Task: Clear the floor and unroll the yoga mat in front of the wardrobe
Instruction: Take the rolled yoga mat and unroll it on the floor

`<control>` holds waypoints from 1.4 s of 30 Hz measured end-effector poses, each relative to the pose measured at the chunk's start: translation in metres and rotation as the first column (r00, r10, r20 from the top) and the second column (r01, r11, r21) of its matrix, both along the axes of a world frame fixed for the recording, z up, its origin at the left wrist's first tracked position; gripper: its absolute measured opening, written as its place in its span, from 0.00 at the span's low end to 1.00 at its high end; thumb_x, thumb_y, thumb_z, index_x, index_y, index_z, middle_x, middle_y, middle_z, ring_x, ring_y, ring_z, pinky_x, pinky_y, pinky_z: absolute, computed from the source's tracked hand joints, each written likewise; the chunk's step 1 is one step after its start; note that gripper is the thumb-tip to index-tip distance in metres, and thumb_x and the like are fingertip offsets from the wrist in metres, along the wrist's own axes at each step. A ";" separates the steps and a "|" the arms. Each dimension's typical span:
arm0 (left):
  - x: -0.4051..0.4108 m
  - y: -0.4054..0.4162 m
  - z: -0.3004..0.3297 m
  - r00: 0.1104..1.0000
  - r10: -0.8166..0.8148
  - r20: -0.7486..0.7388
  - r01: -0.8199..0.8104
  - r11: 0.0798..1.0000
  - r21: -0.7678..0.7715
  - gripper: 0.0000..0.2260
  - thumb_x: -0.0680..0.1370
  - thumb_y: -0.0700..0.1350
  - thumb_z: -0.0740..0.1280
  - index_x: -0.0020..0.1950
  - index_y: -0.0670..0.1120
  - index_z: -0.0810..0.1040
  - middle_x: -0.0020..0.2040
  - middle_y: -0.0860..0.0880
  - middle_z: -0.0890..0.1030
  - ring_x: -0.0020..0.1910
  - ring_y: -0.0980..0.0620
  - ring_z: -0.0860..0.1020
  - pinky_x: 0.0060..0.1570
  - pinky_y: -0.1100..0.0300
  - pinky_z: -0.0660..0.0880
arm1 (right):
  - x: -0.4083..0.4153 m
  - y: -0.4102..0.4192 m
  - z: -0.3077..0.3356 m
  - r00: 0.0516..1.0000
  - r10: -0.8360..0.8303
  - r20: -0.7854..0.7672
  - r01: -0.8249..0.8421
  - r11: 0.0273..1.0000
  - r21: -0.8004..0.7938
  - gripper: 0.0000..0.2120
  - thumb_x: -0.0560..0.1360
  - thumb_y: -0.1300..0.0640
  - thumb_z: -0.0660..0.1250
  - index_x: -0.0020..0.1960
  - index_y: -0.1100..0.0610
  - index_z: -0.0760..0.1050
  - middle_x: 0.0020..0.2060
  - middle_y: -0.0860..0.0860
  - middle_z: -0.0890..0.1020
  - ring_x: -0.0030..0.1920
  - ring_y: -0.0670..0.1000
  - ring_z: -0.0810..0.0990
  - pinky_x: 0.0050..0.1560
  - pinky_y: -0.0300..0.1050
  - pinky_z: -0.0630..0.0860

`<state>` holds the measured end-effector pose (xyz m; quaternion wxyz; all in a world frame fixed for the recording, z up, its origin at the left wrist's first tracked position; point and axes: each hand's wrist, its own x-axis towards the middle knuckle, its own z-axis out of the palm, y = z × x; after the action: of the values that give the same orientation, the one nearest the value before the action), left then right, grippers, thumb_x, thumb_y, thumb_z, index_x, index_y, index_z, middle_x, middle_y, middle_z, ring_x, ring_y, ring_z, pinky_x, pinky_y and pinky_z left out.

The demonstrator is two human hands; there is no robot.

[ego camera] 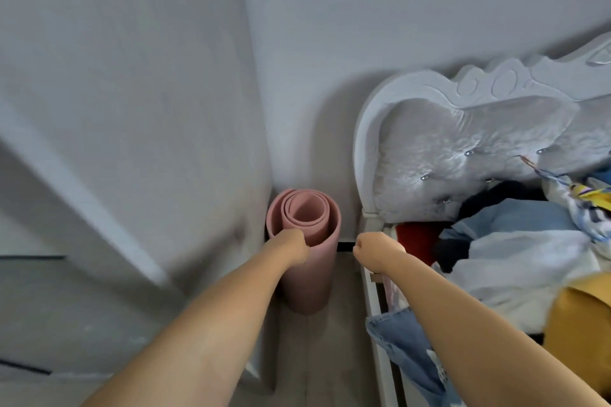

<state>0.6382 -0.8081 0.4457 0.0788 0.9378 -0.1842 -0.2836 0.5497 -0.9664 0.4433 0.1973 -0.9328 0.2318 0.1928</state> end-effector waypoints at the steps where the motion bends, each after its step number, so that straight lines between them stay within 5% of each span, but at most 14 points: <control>1: 0.018 -0.010 -0.005 1.000 0.003 -0.015 -0.003 1.000 0.010 0.15 0.79 0.45 0.59 0.60 0.40 0.77 0.60 0.42 0.80 0.58 0.42 0.78 0.56 0.53 0.74 | 0.016 -0.008 -0.007 1.000 0.001 -0.022 -0.001 1.000 0.007 0.16 0.79 0.57 0.53 0.59 0.59 0.76 0.57 0.57 0.80 0.55 0.58 0.79 0.52 0.49 0.74; 8: 0.087 -0.041 -0.057 0.981 0.148 -0.124 -0.150 0.989 0.000 0.09 0.78 0.43 0.57 0.45 0.42 0.76 0.45 0.45 0.77 0.47 0.45 0.77 0.43 0.56 0.70 | 0.105 -0.054 -0.058 0.984 0.112 -0.137 -0.109 0.994 0.032 0.15 0.79 0.59 0.54 0.60 0.60 0.75 0.57 0.57 0.80 0.57 0.58 0.79 0.57 0.50 0.75; 11: 0.110 -0.043 -0.086 0.916 0.368 -0.159 -0.370 0.929 0.017 0.13 0.80 0.48 0.56 0.54 0.41 0.76 0.49 0.44 0.80 0.48 0.45 0.76 0.45 0.55 0.70 | 0.151 -0.068 -0.083 0.949 0.244 -0.201 -0.237 0.970 0.059 0.16 0.80 0.59 0.53 0.62 0.60 0.74 0.60 0.57 0.78 0.59 0.59 0.77 0.61 0.53 0.75; 13: 0.124 -0.044 -0.106 0.820 0.525 -0.229 -0.528 0.848 0.052 0.21 0.80 0.54 0.56 0.62 0.39 0.74 0.58 0.41 0.80 0.54 0.42 0.79 0.46 0.56 0.71 | 0.176 -0.075 -0.097 0.942 0.266 -0.203 -0.255 0.964 0.076 0.16 0.80 0.57 0.54 0.62 0.60 0.73 0.60 0.58 0.77 0.59 0.59 0.77 0.60 0.53 0.75; 17: 0.153 -0.049 -0.154 0.493 0.784 -0.378 -0.827 0.557 0.074 0.31 0.78 0.60 0.58 0.72 0.38 0.66 0.61 0.40 0.78 0.40 0.46 0.77 0.42 0.55 0.76 | 0.232 -0.093 -0.144 0.982 0.097 -0.159 -0.069 0.982 0.175 0.23 0.79 0.52 0.57 0.73 0.57 0.60 0.67 0.61 0.68 0.65 0.63 0.71 0.63 0.57 0.71; 21: 0.175 -0.059 -0.198 0.297 0.804 -0.516 -0.946 0.323 -0.041 0.33 0.76 0.60 0.63 0.75 0.45 0.60 0.72 0.43 0.70 0.66 0.39 0.73 0.53 0.48 0.76 | 0.269 -0.108 -0.187 0.962 -0.115 -0.249 0.180 0.950 0.254 0.40 0.77 0.45 0.62 0.78 0.57 0.43 0.75 0.63 0.57 0.71 0.66 0.65 0.67 0.57 0.69; 26: 0.204 -0.075 -0.223 0.237 0.814 -0.530 -0.968 0.151 -0.200 0.42 0.73 0.54 0.71 0.78 0.51 0.49 0.75 0.45 0.66 0.70 0.38 0.69 0.56 0.41 0.77 | 0.293 -0.116 -0.219 0.891 -0.266 -0.367 0.408 0.822 0.397 0.36 0.74 0.44 0.67 0.74 0.57 0.57 0.68 0.60 0.71 0.61 0.64 0.76 0.52 0.60 0.80; 30: 0.220 -0.081 -0.238 0.214 0.768 -0.603 -0.958 0.286 0.025 0.42 0.72 0.53 0.72 0.78 0.53 0.49 0.77 0.46 0.62 0.71 0.37 0.67 0.57 0.34 0.73 | 0.295 -0.115 -0.240 0.828 -0.258 -0.498 0.506 0.726 0.465 0.29 0.73 0.53 0.69 0.70 0.54 0.63 0.64 0.60 0.74 0.60 0.65 0.77 0.53 0.64 0.79; 33: 0.213 -0.077 -0.242 0.295 0.749 -0.594 -0.892 0.439 0.110 0.34 0.75 0.47 0.67 0.76 0.52 0.53 0.73 0.43 0.66 0.67 0.35 0.70 0.55 0.35 0.76 | 0.283 -0.105 -0.243 0.860 -0.241 -0.449 0.459 0.750 0.477 0.15 0.75 0.60 0.63 0.61 0.54 0.72 0.55 0.60 0.80 0.52 0.61 0.82 0.52 0.59 0.82; 38: 0.169 -0.066 -0.231 0.318 0.776 -0.544 -0.892 0.440 0.107 0.25 0.77 0.40 0.60 0.73 0.49 0.59 0.70 0.41 0.69 0.64 0.35 0.73 0.51 0.37 0.79 | 0.239 -0.077 -0.221 0.870 -0.300 -0.392 0.463 0.772 0.435 0.20 0.77 0.60 0.56 0.66 0.50 0.73 0.56 0.58 0.81 0.53 0.61 0.82 0.53 0.55 0.82; 42: 0.131 -0.047 -0.210 0.356 0.770 -0.529 -0.886 0.458 0.071 0.28 0.75 0.44 0.63 0.74 0.47 0.59 0.69 0.41 0.72 0.65 0.37 0.73 0.59 0.41 0.76 | 0.205 -0.066 -0.189 0.903 -0.272 -0.332 0.395 0.829 0.396 0.19 0.76 0.63 0.56 0.64 0.55 0.75 0.55 0.59 0.82 0.53 0.60 0.82 0.57 0.54 0.80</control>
<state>0.7691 -0.8551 0.2361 0.3619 0.7776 0.3134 -0.4075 0.7548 -1.0320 0.2544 0.4080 -0.7713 0.3647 0.3249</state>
